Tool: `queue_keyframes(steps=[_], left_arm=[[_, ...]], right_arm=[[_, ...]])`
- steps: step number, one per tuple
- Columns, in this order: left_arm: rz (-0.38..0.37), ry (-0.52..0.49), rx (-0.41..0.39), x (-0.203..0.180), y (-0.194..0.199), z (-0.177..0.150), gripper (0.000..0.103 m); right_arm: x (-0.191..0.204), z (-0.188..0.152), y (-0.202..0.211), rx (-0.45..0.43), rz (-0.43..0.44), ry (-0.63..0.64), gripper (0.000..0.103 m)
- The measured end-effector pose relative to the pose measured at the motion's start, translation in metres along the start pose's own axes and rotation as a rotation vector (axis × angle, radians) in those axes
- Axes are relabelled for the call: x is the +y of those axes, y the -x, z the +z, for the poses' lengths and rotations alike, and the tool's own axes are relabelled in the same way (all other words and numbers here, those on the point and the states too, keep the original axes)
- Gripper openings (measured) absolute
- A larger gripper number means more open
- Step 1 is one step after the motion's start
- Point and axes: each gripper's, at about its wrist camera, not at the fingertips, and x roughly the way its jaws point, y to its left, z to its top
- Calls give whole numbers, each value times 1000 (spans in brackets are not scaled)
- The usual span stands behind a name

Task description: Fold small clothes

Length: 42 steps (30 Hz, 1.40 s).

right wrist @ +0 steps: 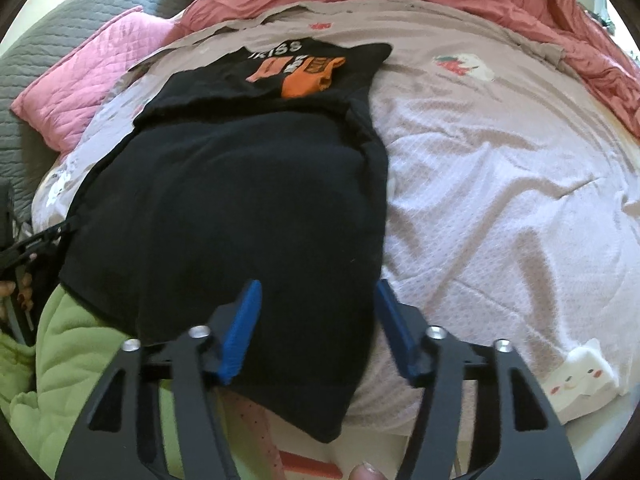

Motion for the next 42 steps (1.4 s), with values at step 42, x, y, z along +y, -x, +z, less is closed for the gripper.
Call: queue_keyframes(steps=[42], left_arm=[[-162,124,-165,7,38,88,2]], right_arm=[[-51,91,32,-311,171,-129,7]])
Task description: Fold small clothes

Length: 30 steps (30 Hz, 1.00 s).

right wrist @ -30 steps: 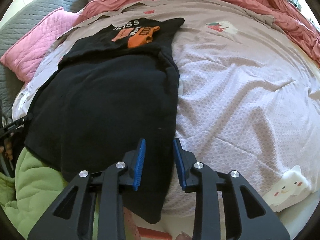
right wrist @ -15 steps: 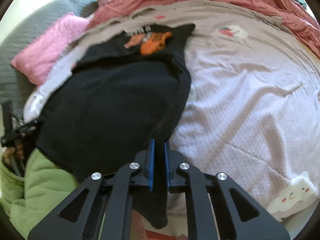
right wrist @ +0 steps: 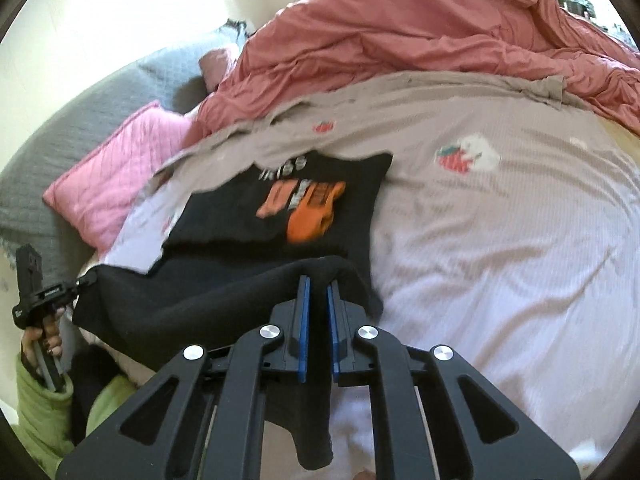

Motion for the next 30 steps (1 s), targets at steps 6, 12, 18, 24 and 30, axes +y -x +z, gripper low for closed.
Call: queue_keyframes(steps=[6,12,18,24,30], left_arm=[[23,12,-15,-5,-25,42,2],[57,38,-1,-4,-70,72,2],[70,82,12,8,-107,87,2],[86,106,-6,28,-140,71,4],[58,125,-36,42,-129,55,19]], right_arm=[[-13,35,-23,-32,-24,-25,7],[-21,60,-65,-6,-67,-36,7],[-33,71,-102,38,-124,-59,7],[-42,63,-133,111,-195,-60,11],[-37,59,-118,55,-232,-55,36]])
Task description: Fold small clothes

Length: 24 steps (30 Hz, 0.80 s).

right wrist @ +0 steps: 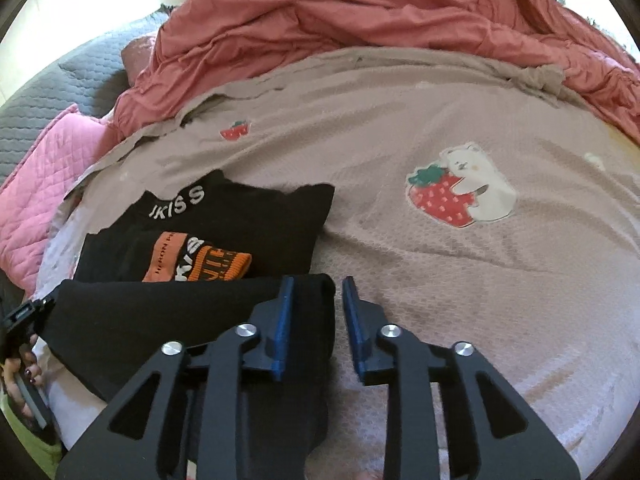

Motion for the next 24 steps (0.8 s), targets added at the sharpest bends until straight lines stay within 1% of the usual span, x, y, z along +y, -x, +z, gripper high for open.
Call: queue_keyframes(steps=[1,3,4,5,6,7,11,12,13,15,17,19,20,21,22,24], left_arm=[[-9,6,-16,0,7,-1,22],[-33,8,-46,-2,19,-1,24],[-32,-3,-57,-4,22,-2,27],[-27,-23,-71,-7,27,-4,28],[-18,-43,-83,-11,32,-6,29],[-13,-68,-102,-15,40,-10,31],[-1,-130,-135,-26,55,-23,32],[1,-139,-138,-28,58,-26,35],[4,-146,-139,-29,60,-29,39],[7,-158,-128,-29,63,-35,41],[-1,-159,-110,-27,64,-41,44],[-14,-149,-88,-25,63,-47,49],[-11,-146,-81,-23,62,-49,50],[-2,-146,-78,-23,60,-50,50],[4,-144,-78,-22,60,-50,50],[4,-138,-84,-20,60,-49,50]], right_arm=[[2,-2,10,-19,3,5,37],[6,-7,23,-39,9,22,38],[12,-11,32,-52,19,51,38],[18,-14,38,-58,26,75,42],[27,-21,47,-68,35,119,47],[37,-27,53,-69,42,166,49],[80,-53,63,-64,56,357,49],[94,-62,63,-57,67,416,49],[105,-69,62,-56,72,466,49],[128,-82,57,-57,67,573,48],[143,-90,51,-52,58,641,48],[157,-97,43,-43,62,701,49],[163,-99,39,-39,56,733,60],[168,-102,35,-42,39,762,75],[173,-106,31,-44,24,794,76],[182,-113,24,-36,9,853,76]])
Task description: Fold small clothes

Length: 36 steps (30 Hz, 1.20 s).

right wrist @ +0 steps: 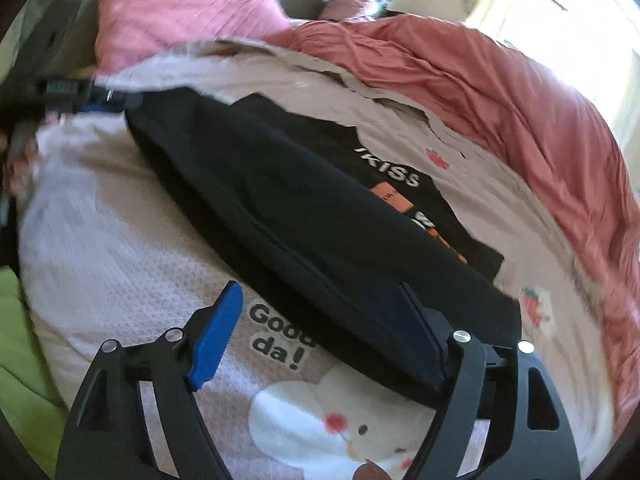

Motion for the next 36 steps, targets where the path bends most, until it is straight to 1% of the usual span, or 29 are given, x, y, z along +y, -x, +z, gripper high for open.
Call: queue_keyframes(steps=[2,4,6,8,9,10,11,12,15,17,21,24,29,31,33,36], left_arm=[[-1,2,-1,1,-1,0,52],[-1,2,4,1,-2,-1,53],[-1,0,8,0,-3,-2,53],[-1,-1,8,0,-3,-2,54],[-1,0,8,0,-2,-2,55],[-3,1,10,0,-3,-2,55],[-3,1,11,0,-3,-2,55],[-3,1,12,0,-3,-3,55],[-4,-1,12,0,-3,-2,55],[-6,-4,9,-1,-2,-2,55],[-14,-10,1,-3,-2,-2,55],[-18,-8,1,-3,-2,-2,56],[-26,-7,14,-3,-5,-2,57],[-33,-10,22,-4,-7,-3,59],[-38,-16,31,-5,-9,-3,61],[-47,-25,52,-8,-13,-5,61]], right_arm=[[11,0,-8,12,-25,60,77],[18,0,-20,41,-86,102,77],[18,-2,-29,53,-109,113,76],[15,-2,-33,50,-107,97,73],[11,-1,-33,47,-100,82,63],[7,0,-32,46,-85,61,56],[4,2,-30,43,-77,47,47],[-1,4,-27,33,-61,22,40],[-15,10,-17,3,-23,-38,30],[-23,16,-15,-9,-2,-67,26],[-38,31,-16,-27,9,-93,21],[-50,40,-15,-25,62,-131,21],[-56,39,-12,-7,133,-139,21],[-59,36,-9,-7,163,-156,21],[-60,34,-7,-10,170,-169,21],[-60,34,-5,-12,172,-174,21]])
